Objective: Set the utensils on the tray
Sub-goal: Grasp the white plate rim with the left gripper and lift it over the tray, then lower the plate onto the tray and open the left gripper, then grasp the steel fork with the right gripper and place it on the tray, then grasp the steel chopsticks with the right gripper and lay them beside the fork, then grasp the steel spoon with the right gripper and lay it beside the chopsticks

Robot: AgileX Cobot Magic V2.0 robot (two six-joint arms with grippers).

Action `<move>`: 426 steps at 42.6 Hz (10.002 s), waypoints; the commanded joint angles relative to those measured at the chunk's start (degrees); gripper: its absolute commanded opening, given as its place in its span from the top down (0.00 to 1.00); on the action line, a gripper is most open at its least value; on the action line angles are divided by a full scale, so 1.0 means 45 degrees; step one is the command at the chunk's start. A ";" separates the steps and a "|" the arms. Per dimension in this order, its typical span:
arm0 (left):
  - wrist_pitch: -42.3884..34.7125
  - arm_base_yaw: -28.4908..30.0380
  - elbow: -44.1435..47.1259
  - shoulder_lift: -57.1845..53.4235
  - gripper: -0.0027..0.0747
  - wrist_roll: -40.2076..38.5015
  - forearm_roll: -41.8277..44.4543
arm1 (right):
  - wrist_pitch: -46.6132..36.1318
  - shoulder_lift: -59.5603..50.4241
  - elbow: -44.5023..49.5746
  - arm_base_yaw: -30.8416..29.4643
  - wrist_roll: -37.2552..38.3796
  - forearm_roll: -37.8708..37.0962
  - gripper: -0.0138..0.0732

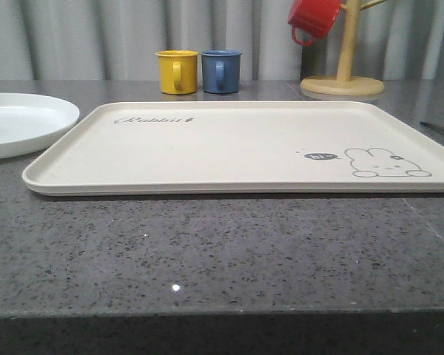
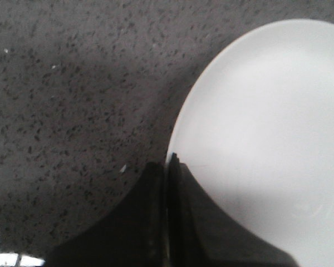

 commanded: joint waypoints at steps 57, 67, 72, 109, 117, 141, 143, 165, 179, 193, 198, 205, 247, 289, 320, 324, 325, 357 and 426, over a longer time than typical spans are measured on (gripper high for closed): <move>0.1596 -0.6462 -0.2610 -0.0001 0.49 0.3073 -0.3072 | -0.0840 0.0096 -0.0360 0.0016 -0.0054 -0.0224 0.30; 0.1598 -0.9877 -0.2372 -0.2176 0.49 -0.1841 0.4236 | -0.0840 0.0096 -0.0360 0.0016 -0.0054 -0.0224 0.30; 0.1057 -1.1393 -0.1217 -0.3416 0.49 -0.3646 0.5798 | -0.0841 0.0096 -0.0360 0.0016 -0.0054 -0.0211 0.30; 0.0191 -1.2411 0.1850 -0.6600 0.49 -0.4029 0.5742 | 0.3509 0.8052 -0.6293 0.0016 -0.0044 0.0261 0.30; 0.0052 -1.2411 0.1850 -0.6600 0.49 -0.4029 0.5742 | 0.3773 1.0563 -0.7482 0.0016 -0.0086 0.0261 0.30; 0.0052 -1.2411 0.1850 -0.6600 0.49 -0.4029 0.5742 | 0.4026 1.4142 -0.9884 0.0016 -0.0182 0.0512 0.56; 0.0052 -1.2411 0.1850 -0.6600 0.49 -0.4029 0.5742 | 0.4059 1.4199 -0.9883 0.0016 -0.0182 0.0547 0.59; 0.0052 -1.2411 0.1850 -0.6600 0.49 -0.4029 0.5742 | 0.5316 1.3811 -1.1026 0.0235 -0.0422 0.1273 0.90; 0.0025 -1.2411 0.1850 -0.6600 0.49 -0.4029 0.5742 | 0.5677 1.4162 -1.3122 0.3660 -0.0443 0.2521 0.90; 0.0025 -1.2411 0.1850 -0.6600 0.49 -0.4029 0.5742 | 0.4980 1.5792 -1.3310 0.4559 0.3698 0.2003 0.86; 0.0025 -1.2411 0.1850 -0.6600 0.49 -0.4029 0.5742 | 0.4623 1.5995 -1.3310 0.4559 0.3955 0.2028 0.76; 0.0025 -1.2411 0.1850 -0.6600 0.49 -0.4029 0.5742 | 0.4474 1.6300 -1.3310 0.4559 0.4075 0.2045 0.56; 0.0004 -1.2411 0.1850 -0.6600 0.49 -0.4029 0.5742 | 0.5532 1.3389 -1.0203 -0.1113 -0.0495 0.0518 0.42; 0.0004 -1.2411 0.1850 -0.6600 0.49 -0.4029 0.5742 | 0.6443 1.4287 -1.1035 -0.0930 -0.1340 0.2247 0.79; 0.0004 -1.2411 0.1850 -0.6600 0.49 -0.4029 0.5742 | 0.5587 1.5456 -1.1760 0.2069 0.0844 0.4192 0.73; 0.0004 -1.2411 0.1850 -0.6600 0.49 -0.4029 0.5742 | 0.5629 1.5460 -1.1760 0.2069 0.0844 0.4242 0.62; 0.0004 -1.2411 0.1850 -0.6600 0.49 -0.4029 0.5742 | 0.5640 1.5460 -1.1760 0.2069 0.0844 0.4242 0.59; 0.0004 -1.2411 0.1850 -0.6600 0.49 -0.4029 0.5742 | 0.6937 1.3420 -1.1764 -0.1845 -0.1006 0.0929 0.46; -0.0050 -1.2411 0.1850 -0.6600 0.49 -0.4029 0.5742 | 0.5487 1.4900 -1.1766 0.1019 -0.0475 0.4137 0.88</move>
